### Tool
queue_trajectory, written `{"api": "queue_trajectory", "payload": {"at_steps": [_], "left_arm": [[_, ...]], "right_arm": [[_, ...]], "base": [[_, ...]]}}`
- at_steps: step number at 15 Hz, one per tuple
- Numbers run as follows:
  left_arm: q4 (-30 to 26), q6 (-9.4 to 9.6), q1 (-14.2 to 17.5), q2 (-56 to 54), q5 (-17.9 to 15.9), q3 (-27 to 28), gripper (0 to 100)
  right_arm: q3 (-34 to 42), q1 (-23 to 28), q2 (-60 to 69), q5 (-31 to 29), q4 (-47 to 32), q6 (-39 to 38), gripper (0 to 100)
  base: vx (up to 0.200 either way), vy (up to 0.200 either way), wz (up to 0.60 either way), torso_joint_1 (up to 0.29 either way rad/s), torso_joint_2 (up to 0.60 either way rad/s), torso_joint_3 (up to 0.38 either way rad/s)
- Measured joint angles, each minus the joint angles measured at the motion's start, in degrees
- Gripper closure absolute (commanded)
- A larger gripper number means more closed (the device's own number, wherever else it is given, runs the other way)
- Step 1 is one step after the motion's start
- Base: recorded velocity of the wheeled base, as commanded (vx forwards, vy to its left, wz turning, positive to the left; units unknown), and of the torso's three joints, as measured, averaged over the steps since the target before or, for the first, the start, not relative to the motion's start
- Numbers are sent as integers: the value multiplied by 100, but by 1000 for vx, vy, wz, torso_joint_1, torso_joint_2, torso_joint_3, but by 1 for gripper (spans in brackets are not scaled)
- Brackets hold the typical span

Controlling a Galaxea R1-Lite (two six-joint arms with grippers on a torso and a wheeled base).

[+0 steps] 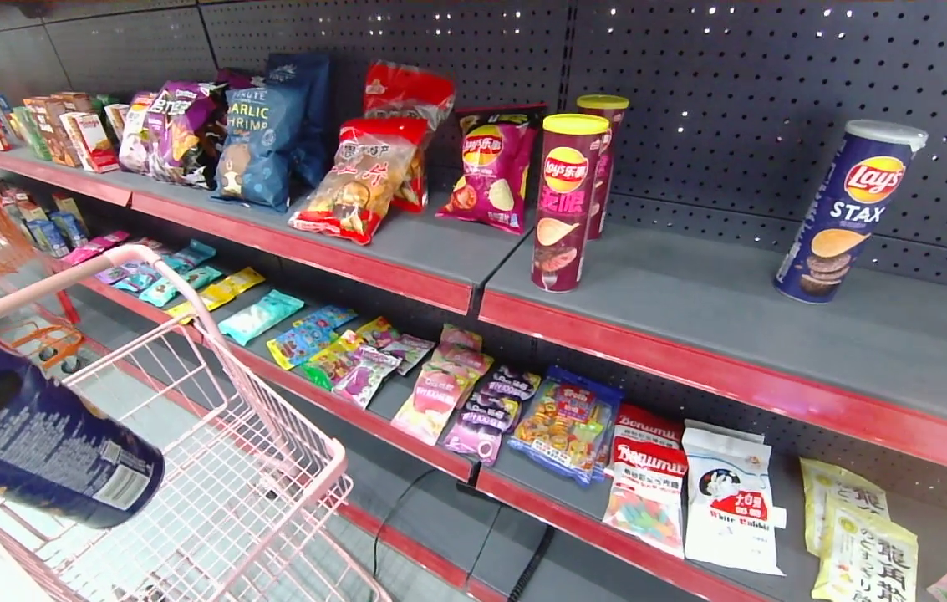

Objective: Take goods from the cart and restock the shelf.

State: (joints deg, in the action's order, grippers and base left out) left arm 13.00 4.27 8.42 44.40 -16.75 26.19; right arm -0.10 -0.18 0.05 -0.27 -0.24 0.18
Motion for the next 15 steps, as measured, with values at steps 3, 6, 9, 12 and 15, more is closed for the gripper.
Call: {"api": "queue_trajectory", "payload": {"at_steps": [3,6,9,12,15], "left_arm": [[-2,2,0,-317,11,-232,100],[-13,5,1,-549,13,-384,100],[-11,9,1,-623,13,-408,100],[-13,13,-2,-661,-7,-411,100],[-107,55,-2,-780,-18,-425,100]], "right_arm": [[0,5,0,0,0,-2,0],[0,5,0,0,-2,-2,0],[0,2,0,2,-2,-5,0],[0,7,0,0,2,-11,0],[0,5,0,0,-5,-11,0]], "base": [[0,0,0,238,-570,-338],[0,0,0,167,-390,-227],[0,0,-400,28,-51,-28],[0,0,-600,4,-4,-4],[0,0,-600,10,-1,1]]}}
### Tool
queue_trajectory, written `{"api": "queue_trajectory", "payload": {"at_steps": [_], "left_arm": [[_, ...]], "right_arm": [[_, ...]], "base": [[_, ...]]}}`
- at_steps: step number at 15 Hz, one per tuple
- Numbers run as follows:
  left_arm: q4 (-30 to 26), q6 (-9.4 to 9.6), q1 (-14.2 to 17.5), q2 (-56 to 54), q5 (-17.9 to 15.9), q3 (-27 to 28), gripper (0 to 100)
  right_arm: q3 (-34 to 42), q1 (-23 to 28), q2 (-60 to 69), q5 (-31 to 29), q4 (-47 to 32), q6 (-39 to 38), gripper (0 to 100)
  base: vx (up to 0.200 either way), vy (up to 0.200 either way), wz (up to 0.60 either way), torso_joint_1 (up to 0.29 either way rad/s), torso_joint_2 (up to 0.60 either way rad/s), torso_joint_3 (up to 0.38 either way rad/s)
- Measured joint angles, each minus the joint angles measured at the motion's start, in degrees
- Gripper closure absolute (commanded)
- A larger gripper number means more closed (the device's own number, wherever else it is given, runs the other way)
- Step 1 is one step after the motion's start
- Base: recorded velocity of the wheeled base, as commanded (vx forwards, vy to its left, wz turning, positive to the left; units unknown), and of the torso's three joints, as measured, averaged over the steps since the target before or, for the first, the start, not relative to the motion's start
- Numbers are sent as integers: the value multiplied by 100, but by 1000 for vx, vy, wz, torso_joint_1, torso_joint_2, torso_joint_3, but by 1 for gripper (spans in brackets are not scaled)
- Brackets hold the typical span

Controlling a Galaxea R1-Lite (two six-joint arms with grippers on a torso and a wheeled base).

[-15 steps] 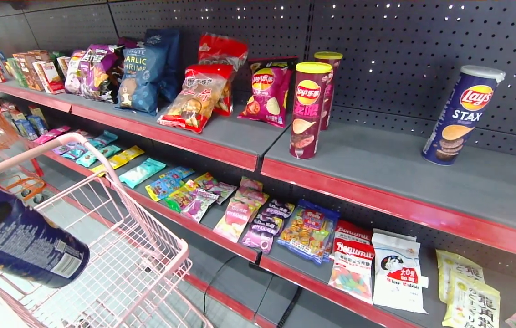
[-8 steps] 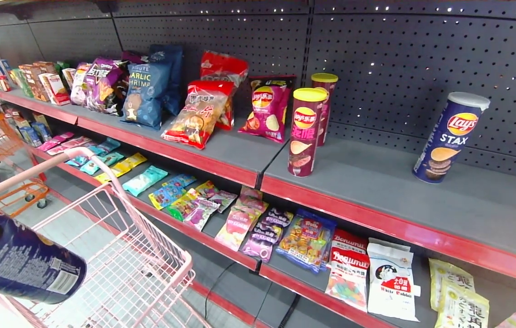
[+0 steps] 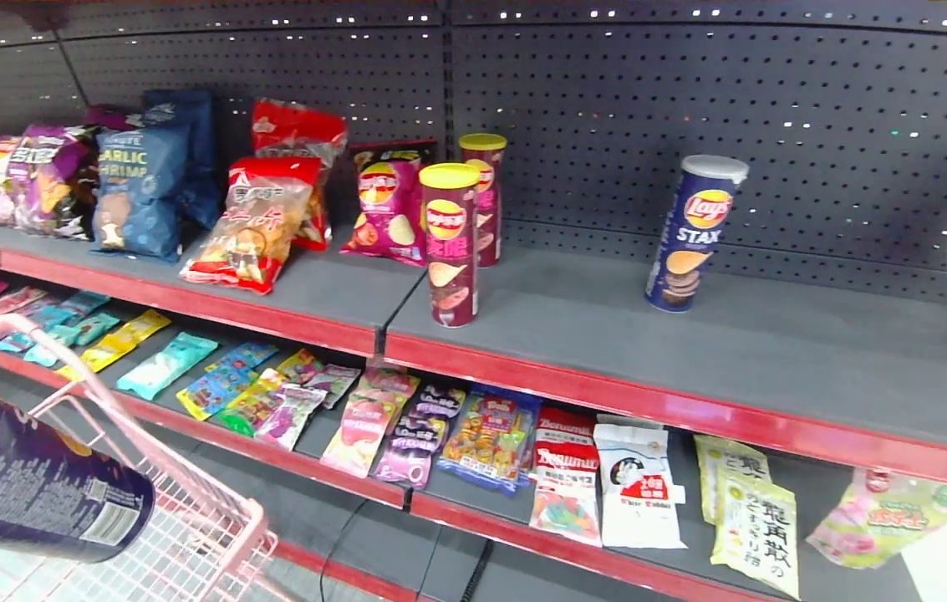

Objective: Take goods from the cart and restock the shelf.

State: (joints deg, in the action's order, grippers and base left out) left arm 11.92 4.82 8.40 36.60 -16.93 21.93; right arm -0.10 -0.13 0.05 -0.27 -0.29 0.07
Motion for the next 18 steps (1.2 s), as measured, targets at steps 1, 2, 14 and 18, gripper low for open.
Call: {"api": "queue_trajectory", "payload": {"at_steps": [1,2,14,18], "left_arm": [[-68,2,0,-72,0,-13,100],[-100,2,2,-135,-4,-16,100],[-137,613,11,-532,284,-308,100],[-133,622,9,-631,257,-319,100]], "right_arm": [[0,0,0,0,2,2,0],[0,0,0,0,0,4,0],[0,0,0,2,2,9,0],[0,0,0,2,0,13,0]], "base": [[0,0,-600,-2,2,7],[0,0,-600,7,-2,2],[83,0,-100,-1,0,2],[50,0,0,4,2,2]]}}
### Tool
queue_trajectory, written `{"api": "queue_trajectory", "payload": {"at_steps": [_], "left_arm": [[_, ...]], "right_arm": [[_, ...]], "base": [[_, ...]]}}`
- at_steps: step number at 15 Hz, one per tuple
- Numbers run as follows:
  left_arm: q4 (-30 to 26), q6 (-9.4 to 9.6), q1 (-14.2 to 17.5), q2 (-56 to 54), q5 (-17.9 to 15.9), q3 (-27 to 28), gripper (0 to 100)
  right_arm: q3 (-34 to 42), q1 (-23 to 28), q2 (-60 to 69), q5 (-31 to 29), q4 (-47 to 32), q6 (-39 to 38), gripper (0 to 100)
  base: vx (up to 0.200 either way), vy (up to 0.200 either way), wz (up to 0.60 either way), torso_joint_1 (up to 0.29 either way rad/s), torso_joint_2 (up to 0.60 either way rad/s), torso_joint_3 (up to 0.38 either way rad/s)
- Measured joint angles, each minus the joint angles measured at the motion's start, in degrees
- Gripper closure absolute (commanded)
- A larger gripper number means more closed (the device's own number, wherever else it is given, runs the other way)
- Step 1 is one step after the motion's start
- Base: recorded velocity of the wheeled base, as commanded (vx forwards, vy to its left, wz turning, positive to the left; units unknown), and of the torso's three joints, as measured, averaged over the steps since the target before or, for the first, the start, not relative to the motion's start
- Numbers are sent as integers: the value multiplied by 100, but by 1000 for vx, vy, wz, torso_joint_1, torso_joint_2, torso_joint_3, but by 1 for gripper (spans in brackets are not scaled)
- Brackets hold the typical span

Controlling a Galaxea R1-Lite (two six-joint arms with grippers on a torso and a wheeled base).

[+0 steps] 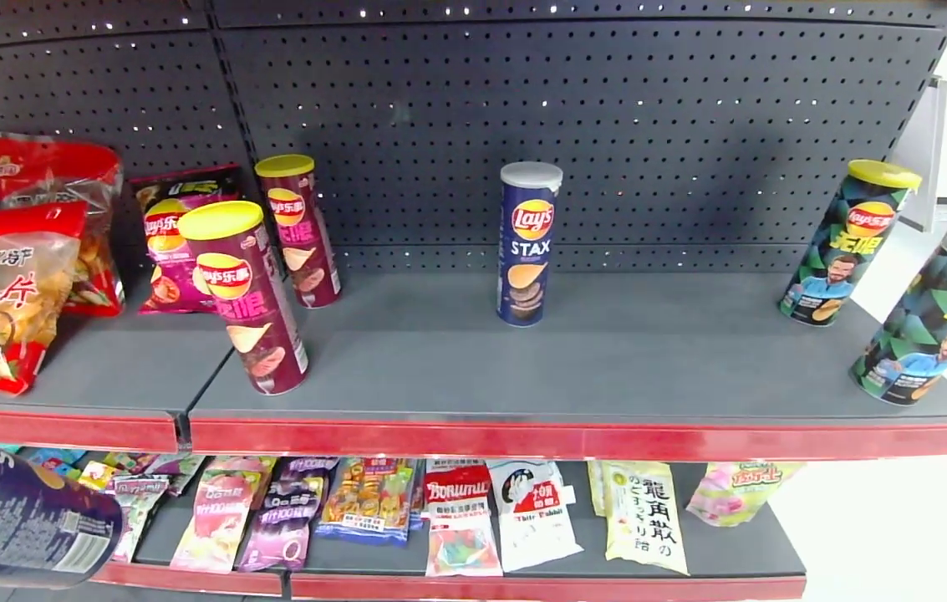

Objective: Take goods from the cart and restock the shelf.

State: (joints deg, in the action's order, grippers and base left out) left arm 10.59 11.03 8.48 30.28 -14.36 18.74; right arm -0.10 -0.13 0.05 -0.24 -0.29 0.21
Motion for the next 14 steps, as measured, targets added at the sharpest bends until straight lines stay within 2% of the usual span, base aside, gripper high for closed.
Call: {"api": "queue_trajectory", "payload": {"at_steps": [7,10,12,14], "left_arm": [[-26,5,2,-538,16,-49,100],[-329,-30,-37,-892,-77,-38,100],[-912,-37,-118,-1181,-165,-38,100],[-1128,-39,-152,-1375,-187,-22,100]], "right_arm": [[-15,9,-2,135,0,351,0],[-23,4,-5,212,72,354,0],[-458,-17,-187,291,174,190,0],[-1271,-91,-862,458,294,1,0]], "base": [[0,0,0,0,0,0],[0,0,0,0,0,0],[0,0,0,0,0,0],[0,0,0,0,0,0]]}}
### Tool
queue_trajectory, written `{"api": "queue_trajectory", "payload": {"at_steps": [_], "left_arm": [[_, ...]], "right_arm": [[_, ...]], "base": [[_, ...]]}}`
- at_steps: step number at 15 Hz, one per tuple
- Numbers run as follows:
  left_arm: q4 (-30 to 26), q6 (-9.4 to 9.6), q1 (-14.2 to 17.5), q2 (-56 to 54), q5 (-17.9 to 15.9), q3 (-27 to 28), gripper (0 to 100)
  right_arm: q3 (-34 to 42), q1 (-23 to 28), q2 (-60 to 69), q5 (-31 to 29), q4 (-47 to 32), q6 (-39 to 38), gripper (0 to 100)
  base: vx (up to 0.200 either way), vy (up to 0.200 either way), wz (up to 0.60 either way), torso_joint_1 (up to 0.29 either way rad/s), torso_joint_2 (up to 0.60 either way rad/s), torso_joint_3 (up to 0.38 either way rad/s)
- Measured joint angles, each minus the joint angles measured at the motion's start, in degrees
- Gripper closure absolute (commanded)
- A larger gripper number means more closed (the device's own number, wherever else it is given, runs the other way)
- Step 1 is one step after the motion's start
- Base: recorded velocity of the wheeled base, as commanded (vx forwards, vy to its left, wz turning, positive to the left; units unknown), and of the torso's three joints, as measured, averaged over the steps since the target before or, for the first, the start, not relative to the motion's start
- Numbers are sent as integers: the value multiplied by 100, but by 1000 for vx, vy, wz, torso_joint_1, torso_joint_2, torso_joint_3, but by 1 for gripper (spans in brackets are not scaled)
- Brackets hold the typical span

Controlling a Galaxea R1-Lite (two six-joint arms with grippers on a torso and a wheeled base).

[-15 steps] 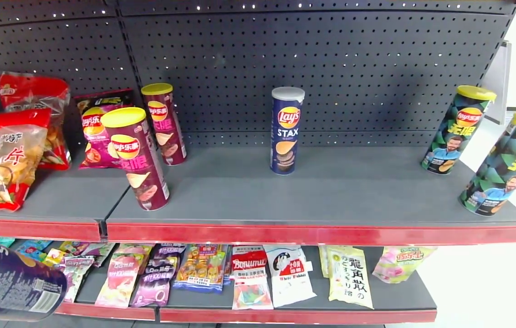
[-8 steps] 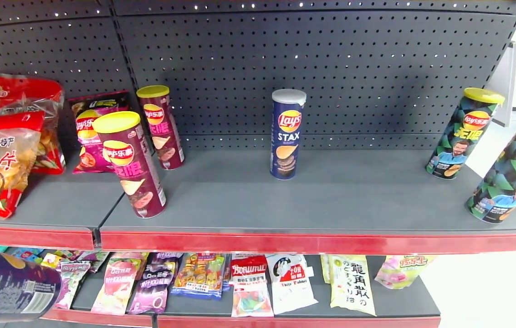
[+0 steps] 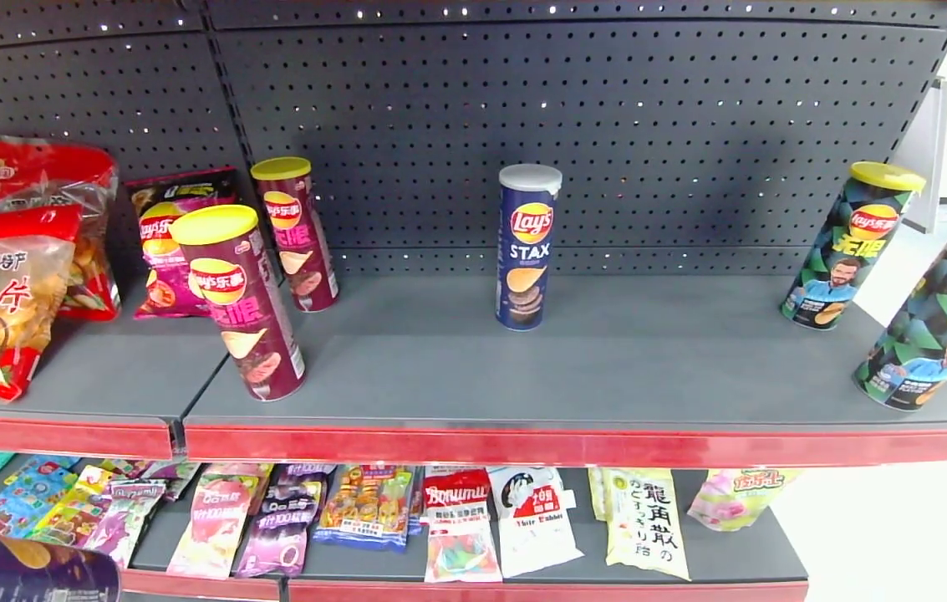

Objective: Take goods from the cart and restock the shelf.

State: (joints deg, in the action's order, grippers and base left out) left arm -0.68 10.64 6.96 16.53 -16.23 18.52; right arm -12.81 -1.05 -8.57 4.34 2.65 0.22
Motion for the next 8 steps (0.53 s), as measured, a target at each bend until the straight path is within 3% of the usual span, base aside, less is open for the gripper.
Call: {"api": "queue_trajectory", "payload": {"at_steps": [3,8], "left_arm": [[-2,-9,-11,-101,2,41,100],[13,-118,-7,-155,49,110,100]], "right_arm": [[-1323,-542,-1913,435,148,473,0],[-2886,-2061,-5264,770,1022,845,0]], "base": [[0,0,0,0,0,0],[0,0,0,0,0,0]]}}
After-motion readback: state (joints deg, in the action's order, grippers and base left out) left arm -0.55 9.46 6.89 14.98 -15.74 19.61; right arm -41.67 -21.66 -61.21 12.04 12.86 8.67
